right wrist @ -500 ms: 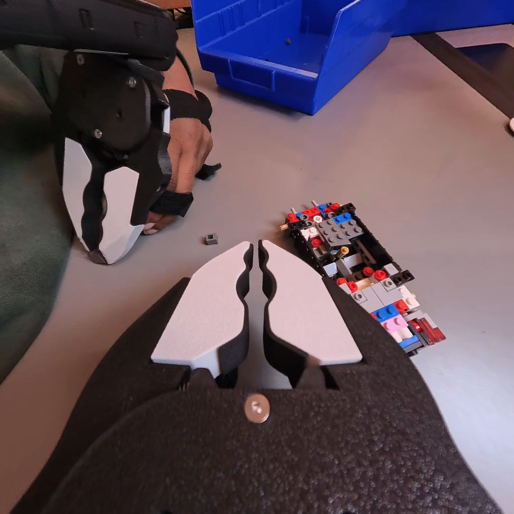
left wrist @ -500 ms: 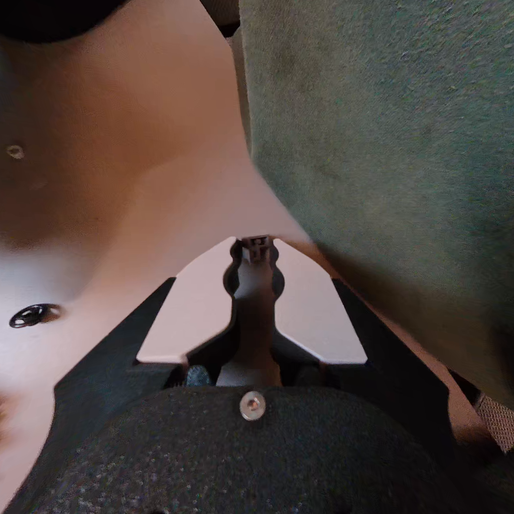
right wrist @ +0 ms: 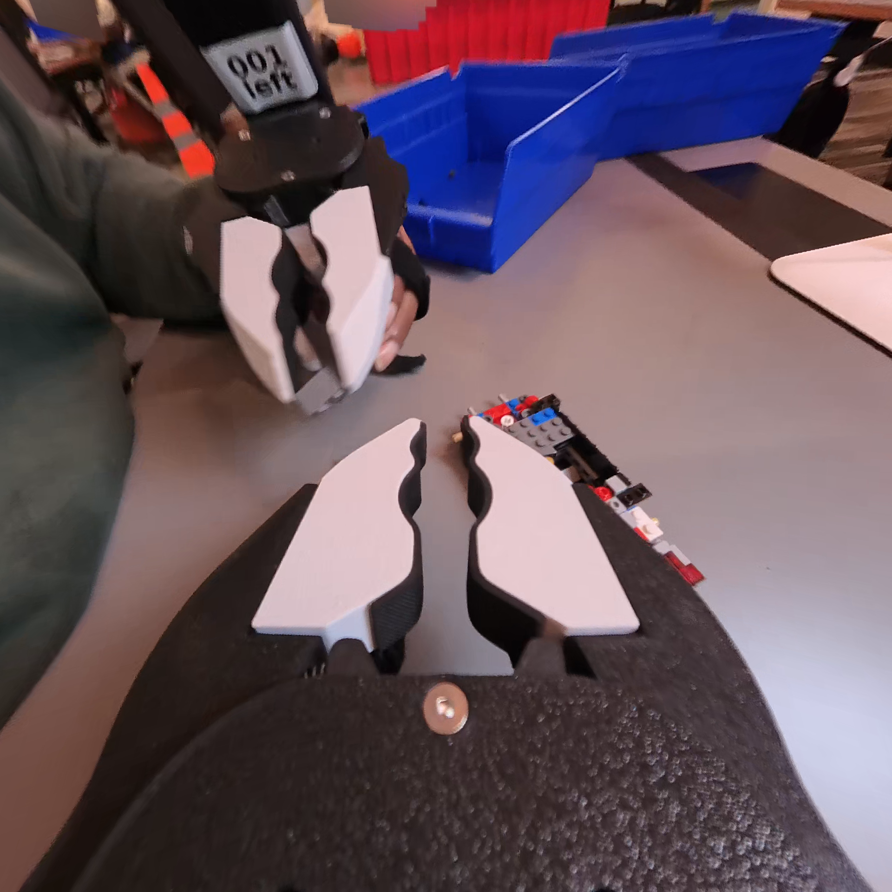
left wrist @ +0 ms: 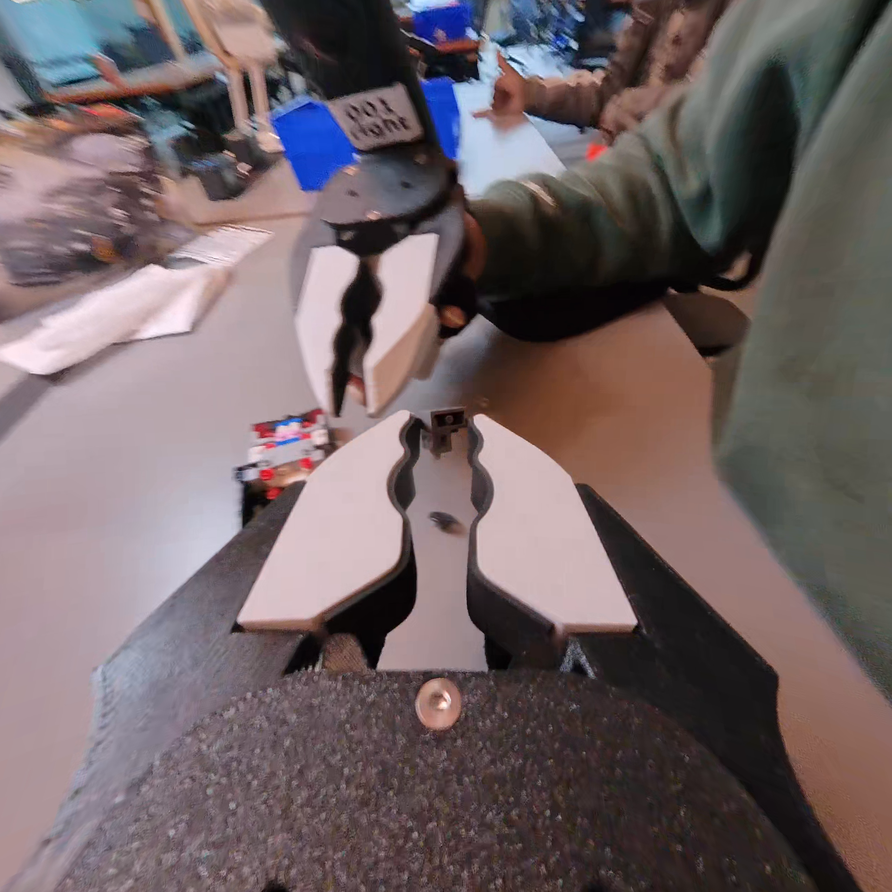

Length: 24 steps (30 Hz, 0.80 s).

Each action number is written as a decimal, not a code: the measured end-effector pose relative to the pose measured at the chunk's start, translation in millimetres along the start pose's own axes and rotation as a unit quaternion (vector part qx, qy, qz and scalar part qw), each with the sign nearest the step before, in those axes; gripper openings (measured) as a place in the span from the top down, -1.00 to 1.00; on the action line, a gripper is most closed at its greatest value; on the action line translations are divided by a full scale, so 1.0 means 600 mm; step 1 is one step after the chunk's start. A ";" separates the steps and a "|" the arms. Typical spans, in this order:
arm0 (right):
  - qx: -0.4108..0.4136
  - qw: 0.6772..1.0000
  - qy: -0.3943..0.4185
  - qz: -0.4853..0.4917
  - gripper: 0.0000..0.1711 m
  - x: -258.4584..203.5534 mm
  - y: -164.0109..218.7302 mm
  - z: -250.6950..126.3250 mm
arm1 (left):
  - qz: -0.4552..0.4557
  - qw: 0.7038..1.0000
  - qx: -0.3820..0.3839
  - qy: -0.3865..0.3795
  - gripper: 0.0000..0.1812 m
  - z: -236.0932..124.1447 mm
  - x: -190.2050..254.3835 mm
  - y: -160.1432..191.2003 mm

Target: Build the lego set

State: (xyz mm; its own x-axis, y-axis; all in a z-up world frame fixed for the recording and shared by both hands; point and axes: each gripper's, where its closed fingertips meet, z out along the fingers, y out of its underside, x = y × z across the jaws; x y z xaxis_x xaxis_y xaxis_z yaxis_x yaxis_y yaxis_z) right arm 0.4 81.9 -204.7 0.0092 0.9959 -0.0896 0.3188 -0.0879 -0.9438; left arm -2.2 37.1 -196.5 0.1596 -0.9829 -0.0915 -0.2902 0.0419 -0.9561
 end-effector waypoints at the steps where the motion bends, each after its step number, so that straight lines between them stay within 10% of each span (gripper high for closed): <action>1: 0.006 1.000 -0.004 0.010 0.83 0.000 -0.003 -0.001 | 0.002 1.000 0.014 -0.024 0.80 -0.004 -0.014 -0.006; 24: 0.022 0.989 -0.144 -0.001 0.82 -0.086 -0.012 0.001 | 0.022 0.997 -0.016 -0.077 0.80 0.005 -0.042 0.023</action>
State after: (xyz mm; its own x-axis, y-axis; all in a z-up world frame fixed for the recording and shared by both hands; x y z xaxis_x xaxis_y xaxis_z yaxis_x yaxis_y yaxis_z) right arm -2.8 31.1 -193.4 -0.2640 0.9496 -0.1689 0.2771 -0.0931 -0.9563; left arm -7.2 62.7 -208.2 0.2888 -0.9407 -0.1778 -0.3293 0.0768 -0.9411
